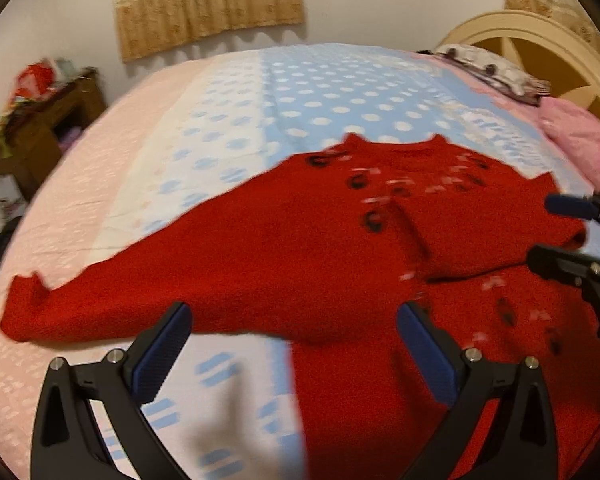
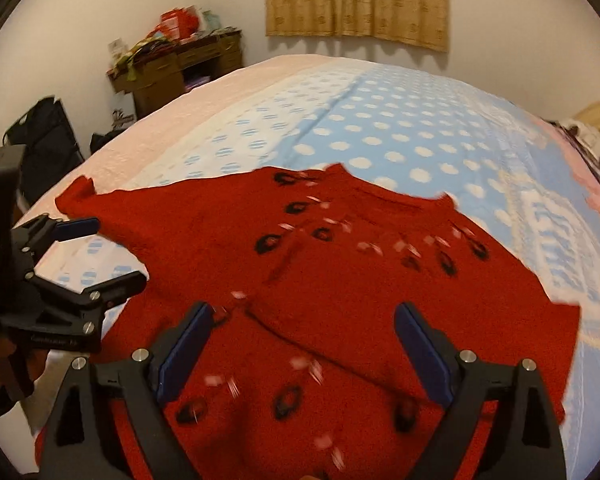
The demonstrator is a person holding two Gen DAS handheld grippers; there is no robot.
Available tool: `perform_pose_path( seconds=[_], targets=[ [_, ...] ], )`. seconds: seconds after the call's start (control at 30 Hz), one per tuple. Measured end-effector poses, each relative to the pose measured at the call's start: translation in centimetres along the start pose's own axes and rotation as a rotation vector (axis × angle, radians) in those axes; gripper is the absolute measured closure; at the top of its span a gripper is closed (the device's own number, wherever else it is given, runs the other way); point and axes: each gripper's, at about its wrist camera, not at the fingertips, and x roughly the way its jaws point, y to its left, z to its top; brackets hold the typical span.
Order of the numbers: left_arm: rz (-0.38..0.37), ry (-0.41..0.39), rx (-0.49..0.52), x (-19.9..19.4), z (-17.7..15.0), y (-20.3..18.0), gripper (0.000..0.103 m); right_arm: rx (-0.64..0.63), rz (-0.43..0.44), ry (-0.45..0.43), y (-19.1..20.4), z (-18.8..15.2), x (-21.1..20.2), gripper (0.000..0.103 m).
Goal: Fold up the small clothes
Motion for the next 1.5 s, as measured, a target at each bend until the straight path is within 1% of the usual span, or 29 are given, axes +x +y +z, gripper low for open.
perform_pose_path(
  seconds=[0.1,0.2,0.27,0.33,0.37,0.4,0.43,0.47,0.5,0.53,0.57,0.6,0.63,0.7,0.77,0.87,1.0,1.1,1.17,1.3,1.5],
  targets=[
    [-0.071,0.009,0.025,0.5,1.6,-1.8,0.0,0.025,-0.06,-0.01,-2.4,-1.8,-2.0,0.011],
    [-0.103,-0.001,0.056,1.0,3.1,-3.9,0.0,0.051,-0.151,-0.007,-4.8,-4.3,-3.9,0.011],
    [-0.156,0.022,0.065,2.0,4.0,-5.5,0.003,0.061,-0.176,-0.007,-5.6,-5.4,-4.7,0.011],
    [-0.18,0.063,0.066,3.4,4.3,-6.7,0.018,0.063,-0.188,-0.017,-6.2,-6.6,-5.7,0.011],
    [-0.186,0.09,0.075,4.3,4.3,-7.3,0.022,0.059,-0.195,-0.027,-6.3,-7.2,-6.2,0.011],
    [-0.188,0.117,0.08,5.4,4.2,-7.9,0.028,0.056,-0.199,-0.035,-6.3,-7.6,-6.6,0.011],
    [-0.19,0.143,0.074,6.1,4.0,-8.1,0.037,0.051,-0.207,-0.049,-6.3,-8.1,-7.0,0.011],
    [-0.194,0.168,0.061,6.9,3.8,-8.2,0.043,0.048,-0.212,-0.061,-6.2,-8.6,-7.4,0.011],
    [-0.201,0.19,0.046,7.7,3.6,-8.3,0.055,0.045,-0.21,-0.067,-6.0,-9.1,-7.6,0.011],
    [-0.222,0.197,0.03,8.2,3.4,-8.2,0.057,0.042,-0.205,-0.067,-5.9,-9.4,-7.6,0.011],
    [-0.231,0.177,0.02,8.1,3.4,-8.1,0.062,0.038,-0.201,-0.066,-5.8,-9.7,-7.7,0.011],
    [-0.234,0.157,0.02,7.8,3.4,-8.1,0.092,0.03,-0.196,-0.068,-5.4,-10.0,-7.6,0.011],
    [-0.242,0.155,0.022,7.6,3.5,-8.2,0.095,0.024,-0.194,-0.068,-5.2,-10.2,-7.5,0.011],
    [-0.269,0.132,0.012,6.8,3.8,-7.8,0.096,0.008,-0.194,-0.062,-4.6,-10.7,-7.5,0.011],
    [-0.288,0.088,0.008,5.5,4.1,-7.1,0.096,0.009,-0.181,-0.064,-4.5,-10.9,-7.7,0.011],
    [-0.284,0.038,-0.019,3.6,4.3,-5.4,0.096,0.025,-0.17,-0.071,-4.5,-11.2,-7.9,0.011],
    [-0.249,-0.014,-0.05,1.9,4.4,-2.4,0.096,0.025,-0.171,-0.053,-4.3,-11.3,-7.6,0.011],
    [-0.232,-0.028,-0.082,1.3,4.0,-0.3,0.096,0.022,-0.167,-0.038,-4.1,-11.4,-7.4,0.011],
    [-0.216,-0.03,-0.081,1.4,3.3,0.6,0.096,0.022,-0.164,-0.031,-4.1,-11.4,-7.2,0.011],
    [-0.208,-0.007,-0.096,2.3,2.3,1.1,0.096,0.017,-0.158,-0.003,-3.9,-11.5,-6.8,0.011],
    [-0.204,0.008,-0.148,3.4,0.9,2.3,0.096,0.009,-0.169,0.017,-3.8,-11.7,-6.5,0.011]
  ],
)
